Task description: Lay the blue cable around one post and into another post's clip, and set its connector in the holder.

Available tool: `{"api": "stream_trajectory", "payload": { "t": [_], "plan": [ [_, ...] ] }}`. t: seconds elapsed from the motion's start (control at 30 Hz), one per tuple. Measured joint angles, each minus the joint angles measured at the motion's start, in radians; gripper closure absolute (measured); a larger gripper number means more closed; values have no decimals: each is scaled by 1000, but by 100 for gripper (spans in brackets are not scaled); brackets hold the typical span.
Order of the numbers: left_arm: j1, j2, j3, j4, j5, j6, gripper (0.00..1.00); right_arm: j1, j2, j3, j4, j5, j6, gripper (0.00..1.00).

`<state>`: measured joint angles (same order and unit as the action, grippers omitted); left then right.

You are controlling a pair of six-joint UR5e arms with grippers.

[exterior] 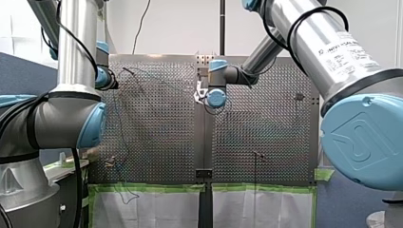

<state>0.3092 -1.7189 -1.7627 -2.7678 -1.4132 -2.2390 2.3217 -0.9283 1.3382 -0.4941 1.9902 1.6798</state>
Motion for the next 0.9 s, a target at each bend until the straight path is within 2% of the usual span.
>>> {"api": "stream_trajectory", "payload": {
  "t": [0.27,0.4,0.63,0.73,0.9],
  "plan": [
    [-1,0,-1,3,0,-20,0,13,69,70,-70,70,60,100],
    [-1,0,-1,3,0,-21,0,12,99,100,-100,100,90,100],
    [1,0,-1,4,-1,-22,0,10,163,164,-163,164,154,100],
    [3,0,-1,5,-2,-22,0,8,190,191,-191,191,181,100],
    [6,0,0,5,-1,-24,0,-11,235,236,-236,236,226,100]
  ]
}}
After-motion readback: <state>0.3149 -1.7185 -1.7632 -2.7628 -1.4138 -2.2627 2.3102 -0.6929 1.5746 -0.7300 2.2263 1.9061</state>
